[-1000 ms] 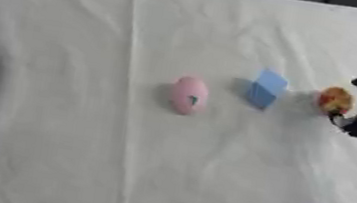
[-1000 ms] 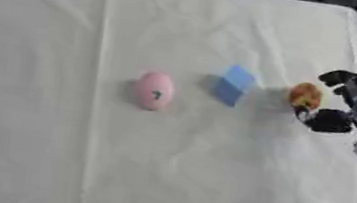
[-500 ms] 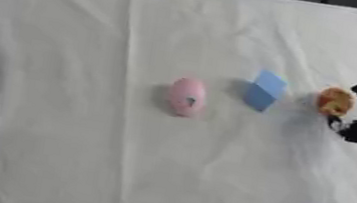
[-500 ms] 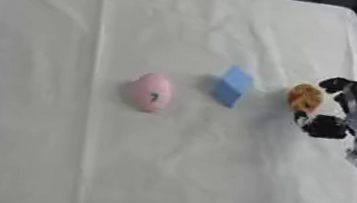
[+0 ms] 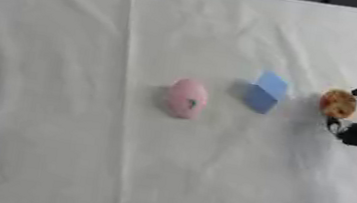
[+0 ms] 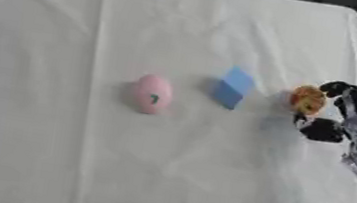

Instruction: Pick up the objects with one hand, pass them to the other hand, and then place them into the box on the other side of the table.

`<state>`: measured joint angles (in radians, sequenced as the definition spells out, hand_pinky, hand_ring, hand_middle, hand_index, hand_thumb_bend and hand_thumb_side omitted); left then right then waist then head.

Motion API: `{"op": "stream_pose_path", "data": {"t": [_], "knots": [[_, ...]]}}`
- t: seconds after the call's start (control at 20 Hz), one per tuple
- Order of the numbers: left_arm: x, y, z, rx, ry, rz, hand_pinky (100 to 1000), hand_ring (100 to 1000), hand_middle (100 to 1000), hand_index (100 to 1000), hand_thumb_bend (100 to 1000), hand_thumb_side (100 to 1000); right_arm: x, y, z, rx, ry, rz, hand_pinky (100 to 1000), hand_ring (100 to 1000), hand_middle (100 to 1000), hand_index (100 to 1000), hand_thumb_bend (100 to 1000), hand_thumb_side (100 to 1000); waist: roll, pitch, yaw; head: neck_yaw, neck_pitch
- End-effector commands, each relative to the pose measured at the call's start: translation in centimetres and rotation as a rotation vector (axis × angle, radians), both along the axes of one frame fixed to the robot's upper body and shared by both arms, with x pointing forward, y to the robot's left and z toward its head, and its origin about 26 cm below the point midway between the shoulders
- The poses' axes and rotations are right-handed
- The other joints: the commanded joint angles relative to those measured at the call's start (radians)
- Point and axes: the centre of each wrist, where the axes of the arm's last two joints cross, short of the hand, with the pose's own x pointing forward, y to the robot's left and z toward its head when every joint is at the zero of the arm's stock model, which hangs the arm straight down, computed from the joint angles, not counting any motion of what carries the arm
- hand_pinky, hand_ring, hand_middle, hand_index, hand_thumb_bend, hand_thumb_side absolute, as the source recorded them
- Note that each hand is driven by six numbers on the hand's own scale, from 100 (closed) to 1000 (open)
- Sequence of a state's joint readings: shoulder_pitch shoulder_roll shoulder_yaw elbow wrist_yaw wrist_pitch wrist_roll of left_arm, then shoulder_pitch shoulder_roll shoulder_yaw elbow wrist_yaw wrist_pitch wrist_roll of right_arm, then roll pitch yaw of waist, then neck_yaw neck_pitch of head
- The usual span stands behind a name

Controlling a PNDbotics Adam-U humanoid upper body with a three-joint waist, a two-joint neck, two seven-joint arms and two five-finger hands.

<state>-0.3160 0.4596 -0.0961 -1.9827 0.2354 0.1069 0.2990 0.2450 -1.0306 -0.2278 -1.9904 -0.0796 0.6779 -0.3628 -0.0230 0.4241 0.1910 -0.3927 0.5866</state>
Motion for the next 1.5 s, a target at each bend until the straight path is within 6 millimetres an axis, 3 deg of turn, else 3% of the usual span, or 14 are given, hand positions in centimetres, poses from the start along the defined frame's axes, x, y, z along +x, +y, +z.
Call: {"op": "stream_pose_path", "data": {"t": [0.05, 1.5], "knots": [[-0.27, 0.09, 0.57, 0.02, -0.023, 0.0, 895, 764, 671, 772, 100, 857, -0.07, -0.06, 0.74, -0.017, -0.039, -0.021, 774, 813, 765, 811, 375, 100, 0.008, -0.005, 0.005, -0.007, -0.01], [-0.37, -0.27, 0.01, 0.025, -0.002, -0.011, 898, 766, 674, 771, 100, 872, -0.75, -0.87, 0.53, -0.071, -0.117, -0.31, 747, 795, 752, 826, 364, 100, 0.001, 0.024, 0.047, -0.027, -0.041]]}}
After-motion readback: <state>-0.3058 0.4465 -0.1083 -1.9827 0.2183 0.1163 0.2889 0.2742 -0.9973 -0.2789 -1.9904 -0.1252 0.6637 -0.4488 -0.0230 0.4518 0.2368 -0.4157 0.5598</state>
